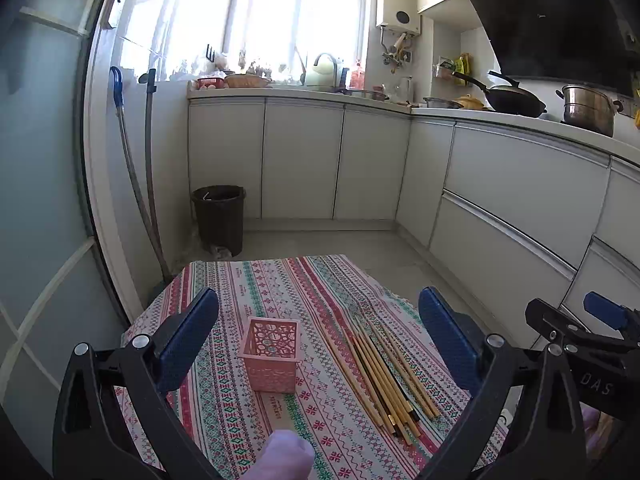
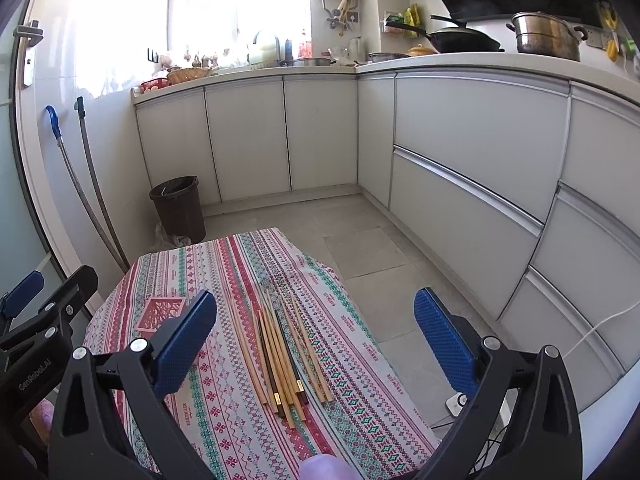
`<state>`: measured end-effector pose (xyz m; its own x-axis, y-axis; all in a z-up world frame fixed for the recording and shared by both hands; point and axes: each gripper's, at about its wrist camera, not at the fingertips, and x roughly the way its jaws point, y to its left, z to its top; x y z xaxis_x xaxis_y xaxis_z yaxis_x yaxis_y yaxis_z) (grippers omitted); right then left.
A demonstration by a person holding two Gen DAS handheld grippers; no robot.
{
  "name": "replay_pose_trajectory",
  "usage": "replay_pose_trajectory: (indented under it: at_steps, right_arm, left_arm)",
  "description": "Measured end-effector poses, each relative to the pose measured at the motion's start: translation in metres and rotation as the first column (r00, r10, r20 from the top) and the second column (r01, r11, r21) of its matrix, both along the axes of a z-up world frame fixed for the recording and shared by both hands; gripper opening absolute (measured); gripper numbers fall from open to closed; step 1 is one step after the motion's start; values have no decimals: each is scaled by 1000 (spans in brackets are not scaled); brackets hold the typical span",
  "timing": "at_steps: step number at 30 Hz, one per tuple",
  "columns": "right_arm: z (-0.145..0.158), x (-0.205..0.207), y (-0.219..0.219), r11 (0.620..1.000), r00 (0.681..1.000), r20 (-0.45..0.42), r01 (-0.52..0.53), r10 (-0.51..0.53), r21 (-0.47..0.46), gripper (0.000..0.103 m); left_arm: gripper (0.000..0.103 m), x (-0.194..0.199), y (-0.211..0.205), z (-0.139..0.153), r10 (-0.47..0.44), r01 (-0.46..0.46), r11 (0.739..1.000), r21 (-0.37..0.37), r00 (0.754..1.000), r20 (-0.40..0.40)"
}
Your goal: Organize utensils
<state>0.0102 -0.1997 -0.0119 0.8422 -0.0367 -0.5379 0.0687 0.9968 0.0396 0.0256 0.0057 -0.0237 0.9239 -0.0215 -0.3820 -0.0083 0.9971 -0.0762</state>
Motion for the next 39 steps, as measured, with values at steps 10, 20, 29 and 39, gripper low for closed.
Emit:
replay_pose_trajectory:
  at_steps: [10,20,29,39]
  right_arm:
    - [-2,1,1,1000,1000,-7,-3,3,1,96]
    - [-6,2,-2,1000,1000,-16,0,0,4,96]
    - [-9,2,-2,1000,1000,-21,2,-2,7,96]
    - [-11,4,-3,1000,1000,-28,6,-5,8,96]
  left_arm:
    - [96,3,-2,-3,-4,4,1000,3,1000,-21]
    - [96,4,-2,-4,-8,8,1000,0,1000,-27]
    - [96,4,-1,-4,-5,5,1000,-1,1000,-29]
    - [96,5,0,-5,-6,6,1000,0,999,-32]
